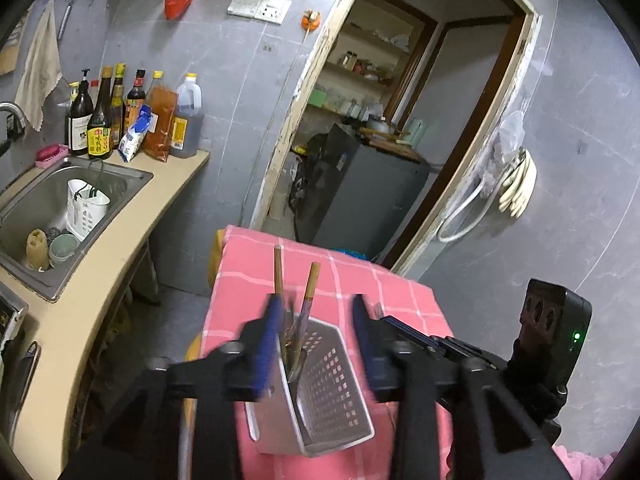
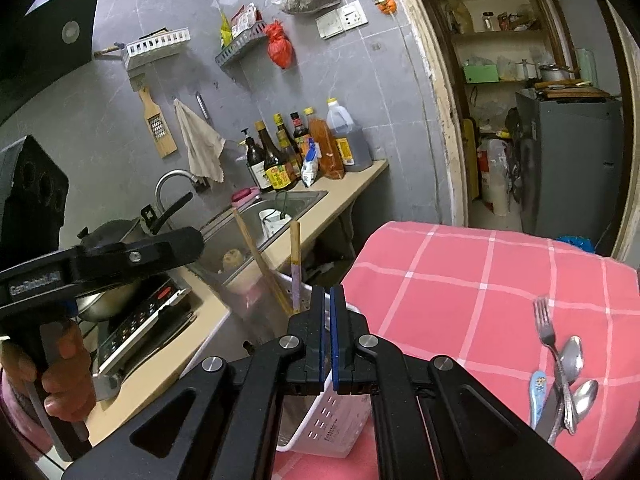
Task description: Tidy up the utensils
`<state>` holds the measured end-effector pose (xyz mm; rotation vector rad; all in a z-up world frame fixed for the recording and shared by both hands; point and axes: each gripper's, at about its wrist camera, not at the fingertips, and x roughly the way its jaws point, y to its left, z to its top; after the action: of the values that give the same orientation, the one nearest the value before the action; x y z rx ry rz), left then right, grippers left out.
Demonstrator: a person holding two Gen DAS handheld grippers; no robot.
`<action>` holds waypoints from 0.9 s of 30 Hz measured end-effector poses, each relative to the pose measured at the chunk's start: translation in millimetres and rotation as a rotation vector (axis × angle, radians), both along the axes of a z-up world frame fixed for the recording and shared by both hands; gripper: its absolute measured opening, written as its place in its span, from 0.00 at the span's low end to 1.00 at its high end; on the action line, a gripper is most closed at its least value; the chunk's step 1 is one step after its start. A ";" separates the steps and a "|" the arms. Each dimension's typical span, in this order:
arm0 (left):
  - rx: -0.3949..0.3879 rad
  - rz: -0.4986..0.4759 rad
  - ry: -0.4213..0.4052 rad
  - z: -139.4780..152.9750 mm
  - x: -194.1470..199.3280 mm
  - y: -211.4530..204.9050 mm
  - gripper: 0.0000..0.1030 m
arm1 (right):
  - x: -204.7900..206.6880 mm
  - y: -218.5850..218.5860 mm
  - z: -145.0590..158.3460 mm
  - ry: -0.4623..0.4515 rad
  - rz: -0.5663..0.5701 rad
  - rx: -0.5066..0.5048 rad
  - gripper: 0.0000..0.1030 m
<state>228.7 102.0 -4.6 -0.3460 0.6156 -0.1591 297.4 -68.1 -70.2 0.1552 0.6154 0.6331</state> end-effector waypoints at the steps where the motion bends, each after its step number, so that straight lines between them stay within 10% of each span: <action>1: 0.001 0.004 -0.011 1.1 -1.6 -0.7 0.49 | -0.6 -2.3 0.9 -0.003 -0.007 0.000 0.03; 6: 0.023 0.007 -0.032 6.2 -4.0 -9.3 0.51 | -7.7 -21.6 9.7 -0.031 -0.077 0.002 0.16; 8: 0.032 0.009 -0.048 8.5 -5.2 -15.2 0.62 | -11.8 -33.5 14.7 -0.048 -0.113 0.010 0.46; 13: 0.066 0.000 -0.090 14.1 -6.2 -38.3 0.75 | -24.2 -69.5 28.9 -0.097 -0.201 0.015 0.48; 23: 0.125 -0.034 -0.158 16.5 2.5 -105.9 0.97 | -57.8 -151.6 62.1 -0.211 -0.396 -0.034 0.92; 27: 0.146 -0.060 -0.168 11.7 9.1 -133.1 0.99 | -65.4 -181.7 63.0 -0.216 -0.447 -0.066 0.95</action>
<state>237.8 -31.1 7.1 -0.1707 0.4687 -0.1970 232.0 -249.8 -7.2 0.1536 0.3735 0.1923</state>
